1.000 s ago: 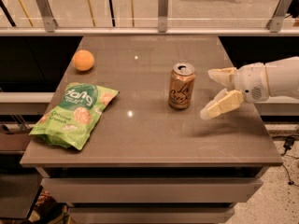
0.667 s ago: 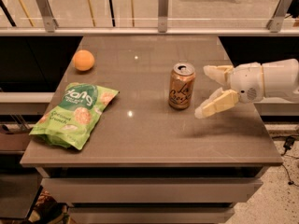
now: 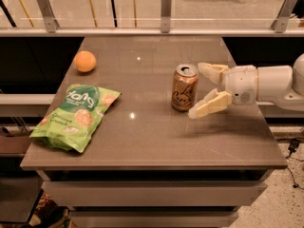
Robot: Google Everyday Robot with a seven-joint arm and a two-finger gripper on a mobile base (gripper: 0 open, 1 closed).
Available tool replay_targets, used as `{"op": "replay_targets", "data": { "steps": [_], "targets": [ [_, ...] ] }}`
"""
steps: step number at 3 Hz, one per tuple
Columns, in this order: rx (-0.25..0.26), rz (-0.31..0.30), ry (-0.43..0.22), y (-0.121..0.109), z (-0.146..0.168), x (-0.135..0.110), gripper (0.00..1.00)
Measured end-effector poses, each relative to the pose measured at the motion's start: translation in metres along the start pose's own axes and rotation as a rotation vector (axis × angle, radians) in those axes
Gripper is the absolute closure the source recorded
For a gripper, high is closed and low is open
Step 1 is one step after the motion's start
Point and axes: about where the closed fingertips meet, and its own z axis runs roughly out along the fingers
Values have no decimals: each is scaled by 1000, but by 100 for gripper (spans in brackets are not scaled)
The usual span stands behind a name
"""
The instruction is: Knock orange can over
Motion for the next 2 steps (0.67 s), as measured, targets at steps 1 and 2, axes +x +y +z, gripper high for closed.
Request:
{"op": "replay_targets", "data": {
  "steps": [1, 2],
  "targets": [
    [-16, -5, -36, 0, 11, 0, 0],
    [-39, -19, -63, -2, 25, -2, 0]
  ]
}}
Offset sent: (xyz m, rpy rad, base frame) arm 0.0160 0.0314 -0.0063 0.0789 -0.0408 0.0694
